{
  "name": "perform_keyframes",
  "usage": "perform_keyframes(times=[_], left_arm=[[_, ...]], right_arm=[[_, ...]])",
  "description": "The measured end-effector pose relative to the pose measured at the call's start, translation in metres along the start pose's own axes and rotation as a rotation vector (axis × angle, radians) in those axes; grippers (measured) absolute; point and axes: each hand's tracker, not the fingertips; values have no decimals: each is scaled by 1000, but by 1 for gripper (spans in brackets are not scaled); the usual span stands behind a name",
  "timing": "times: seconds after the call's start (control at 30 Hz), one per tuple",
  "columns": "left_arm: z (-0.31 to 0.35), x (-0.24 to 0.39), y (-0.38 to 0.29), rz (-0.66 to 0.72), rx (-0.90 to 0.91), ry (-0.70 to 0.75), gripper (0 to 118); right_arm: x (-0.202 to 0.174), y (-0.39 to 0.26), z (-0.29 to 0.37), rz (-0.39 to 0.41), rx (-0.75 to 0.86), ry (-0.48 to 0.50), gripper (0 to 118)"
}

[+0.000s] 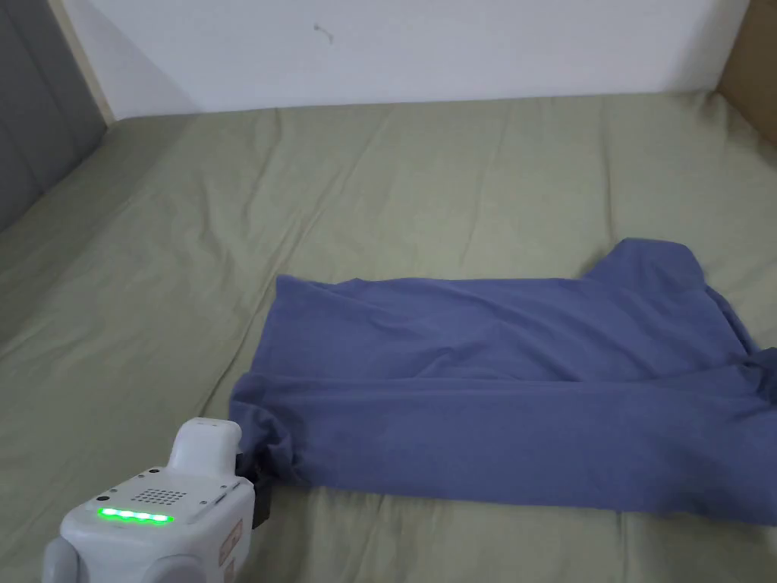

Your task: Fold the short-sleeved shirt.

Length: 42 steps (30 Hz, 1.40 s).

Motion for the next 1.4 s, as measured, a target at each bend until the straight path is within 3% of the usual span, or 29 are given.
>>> perform_keyframes(times=[0.13, 0.2, 0.23, 0.27, 0.33, 0.37, 0.4, 0.47, 0.6, 0.63, 0.67, 0.7, 0.8, 0.97, 1.23, 1.4], left_arm=[[10, -3, -1, 13, 11, -18, 5], [16, -6, -1, 9, 15, -21, 5], [18, -8, -2, 6, 15, -23, 5], [20, -10, -2, 8, 14, -26, 5], [20, -15, -1, 8, 7, -29, 5], [19, -17, -1, 9, 4, -23, 5], [21, -16, 2, 18, -4, -25, 5], [21, -16, 3, 47, -18, -39, 5], [13, -26, 2, 17, -27, -29, 5], [14, -25, 2, 11, -29, -28, 5], [14, -27, 2, 10, -31, -30, 5], [14, -29, 2, 13, -34, -33, 5], [19, -28, 2, 23, -48, -41, 5], [39, -36, -2, 32, -47, -69, 5], [98, -34, -47, 56, -97, -149, 5], [115, -23, -79, 43, -107, -151, 5]], right_arm=[[17, -13, -29, 38, -104, -34, 1], [29, -20, -42, 78, -100, -127, 1], [39, -21, -46, 58, -83, -127, 3], [54, -22, -51, 22, -77, -96, 17], [80, -25, -71, -65, -137, -73, 68], [85, -25, -82, -66, -175, -71, 87], [88, -25, -91, -46, -212, -69, 87], [87, -24, -104, -5, -217, -74, 87], [89, -30, -137, -40, -284, -23, 85], [86, -32, -138, -13, -273, -19, 75], [84, -33, -138, 21, -269, 1, 37], [77, -31, -138, 17, -253, 2, 8], [75, -29, -131, 29, -259, -13, 8], [83, -21, -70, -32, -175, 7, 8], [76, -61, 14, 57, -265, 21, 8], [60, -94, 25, 90, -276, -13, 8]])
